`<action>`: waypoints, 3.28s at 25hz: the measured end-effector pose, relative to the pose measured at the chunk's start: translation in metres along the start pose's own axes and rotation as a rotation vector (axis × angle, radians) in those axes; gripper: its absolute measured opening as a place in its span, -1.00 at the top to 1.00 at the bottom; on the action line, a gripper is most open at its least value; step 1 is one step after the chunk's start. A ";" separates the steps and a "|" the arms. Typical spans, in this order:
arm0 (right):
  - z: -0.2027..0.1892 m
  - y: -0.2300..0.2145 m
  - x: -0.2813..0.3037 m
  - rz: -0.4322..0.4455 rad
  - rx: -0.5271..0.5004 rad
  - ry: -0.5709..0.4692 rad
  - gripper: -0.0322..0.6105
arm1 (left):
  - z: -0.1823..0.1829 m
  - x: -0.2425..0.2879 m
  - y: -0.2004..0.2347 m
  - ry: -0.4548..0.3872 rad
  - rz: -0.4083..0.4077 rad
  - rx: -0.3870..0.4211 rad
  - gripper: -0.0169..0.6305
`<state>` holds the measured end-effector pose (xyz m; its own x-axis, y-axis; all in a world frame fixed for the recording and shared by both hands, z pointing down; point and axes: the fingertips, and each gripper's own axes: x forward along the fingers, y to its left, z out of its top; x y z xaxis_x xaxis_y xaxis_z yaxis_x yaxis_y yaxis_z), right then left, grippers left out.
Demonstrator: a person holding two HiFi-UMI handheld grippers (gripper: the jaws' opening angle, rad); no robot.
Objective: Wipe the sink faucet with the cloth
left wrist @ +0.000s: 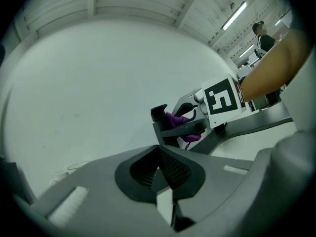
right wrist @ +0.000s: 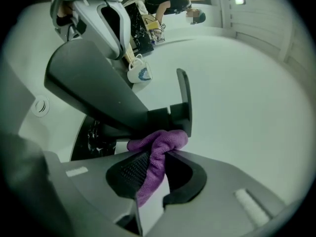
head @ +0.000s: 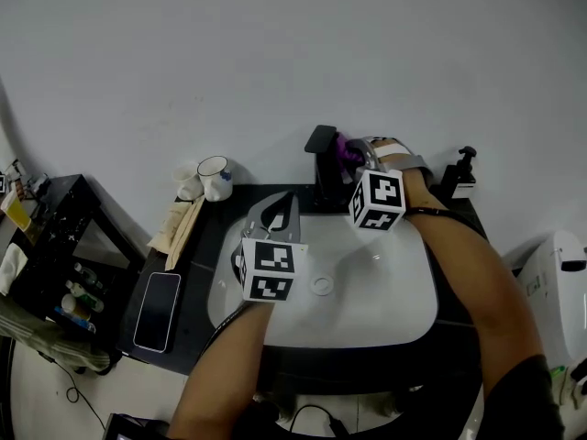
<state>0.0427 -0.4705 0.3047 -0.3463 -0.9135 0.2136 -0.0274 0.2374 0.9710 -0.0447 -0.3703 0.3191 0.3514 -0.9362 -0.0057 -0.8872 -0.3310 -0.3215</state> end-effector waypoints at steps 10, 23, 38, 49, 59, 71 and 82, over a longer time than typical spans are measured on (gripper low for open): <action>-0.002 0.033 0.003 0.061 -0.003 -0.014 0.67 | 0.001 0.001 0.001 0.002 0.002 0.005 0.90; -0.004 0.071 0.005 0.145 0.028 -0.004 0.67 | 0.002 0.000 0.001 0.001 0.005 0.008 0.90; 0.014 0.106 -0.052 0.200 0.108 -0.084 0.67 | 0.000 -0.004 0.010 0.002 0.028 -0.018 0.90; 0.078 0.100 -0.086 0.242 1.094 -0.217 0.67 | 0.014 -0.024 0.063 -0.067 0.163 -0.087 0.90; 0.088 0.075 -0.032 0.011 2.099 -0.321 0.68 | 0.059 -0.075 0.113 -0.267 0.298 -0.122 0.90; 0.092 -0.002 -0.002 -0.304 2.530 -0.611 0.68 | 0.060 -0.091 0.133 -0.306 0.344 -0.204 0.90; 0.072 0.022 0.015 -0.448 2.636 -0.529 0.68 | 0.046 -0.089 0.138 -0.293 0.319 -0.321 0.90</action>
<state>-0.0308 -0.4548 0.3214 -0.0800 -0.9761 -0.2019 -0.2994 0.2167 -0.9292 -0.1847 -0.3276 0.2314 0.0773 -0.9391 -0.3350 -0.9942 -0.0977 0.0444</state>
